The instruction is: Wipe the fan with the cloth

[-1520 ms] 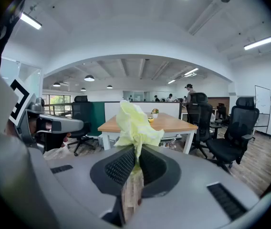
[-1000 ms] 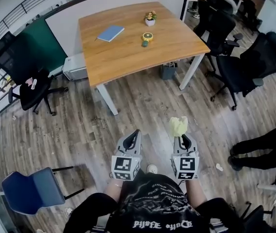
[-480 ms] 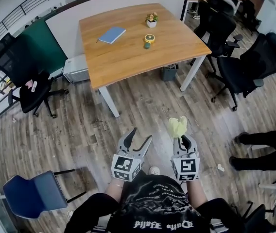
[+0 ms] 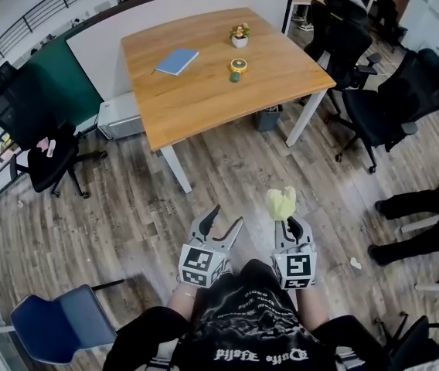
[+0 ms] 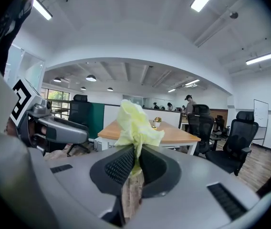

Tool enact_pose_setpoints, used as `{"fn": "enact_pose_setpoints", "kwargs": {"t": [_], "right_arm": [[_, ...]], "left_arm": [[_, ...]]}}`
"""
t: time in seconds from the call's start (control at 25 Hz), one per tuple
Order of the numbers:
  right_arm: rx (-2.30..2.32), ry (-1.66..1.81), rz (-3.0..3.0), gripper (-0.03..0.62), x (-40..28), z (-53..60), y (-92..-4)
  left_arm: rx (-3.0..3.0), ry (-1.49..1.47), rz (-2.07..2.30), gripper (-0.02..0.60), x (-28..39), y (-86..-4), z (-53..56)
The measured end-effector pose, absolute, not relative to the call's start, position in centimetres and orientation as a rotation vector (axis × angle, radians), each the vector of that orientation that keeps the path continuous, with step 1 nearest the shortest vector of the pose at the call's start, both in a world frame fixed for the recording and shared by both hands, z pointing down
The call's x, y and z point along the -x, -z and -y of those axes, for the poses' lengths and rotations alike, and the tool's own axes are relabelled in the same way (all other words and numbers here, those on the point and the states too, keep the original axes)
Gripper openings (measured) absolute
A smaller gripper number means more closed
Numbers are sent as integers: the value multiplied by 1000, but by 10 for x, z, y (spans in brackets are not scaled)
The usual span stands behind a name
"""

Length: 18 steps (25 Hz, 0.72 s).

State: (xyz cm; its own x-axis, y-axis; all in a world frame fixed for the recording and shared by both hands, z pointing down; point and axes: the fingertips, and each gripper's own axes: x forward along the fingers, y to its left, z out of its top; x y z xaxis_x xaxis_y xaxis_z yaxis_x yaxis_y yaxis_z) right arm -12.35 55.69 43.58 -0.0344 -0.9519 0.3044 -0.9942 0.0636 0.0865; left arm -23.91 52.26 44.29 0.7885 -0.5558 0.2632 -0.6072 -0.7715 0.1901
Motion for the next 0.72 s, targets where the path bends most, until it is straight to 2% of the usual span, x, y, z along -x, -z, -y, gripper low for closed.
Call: {"fn": "enact_pose_setpoints", "kwargs": {"t": [0.12, 0.44, 0.56, 0.6, 0.72], "right_arm": [[-1954, -240, 2067, 37, 127, -556, -441], [-1900, -217, 2078, 37, 107, -508, -448], [-1872, -243, 2108, 37, 88, -478, -456], [-1862, -258, 2120, 37, 81, -467, -459], [-1823, -259, 2158, 37, 58, -426, -463]], "left_arm": [[-2705, -278, 879, 250, 242, -444, -518], [-2639, -238, 852, 252, 224, -452, -477], [-2629, -347, 798, 256, 200, -467, -456], [-2628, -385, 778, 276, 189, -472, -448], [-2618, -384, 808, 276, 162, -471, -413]]}}
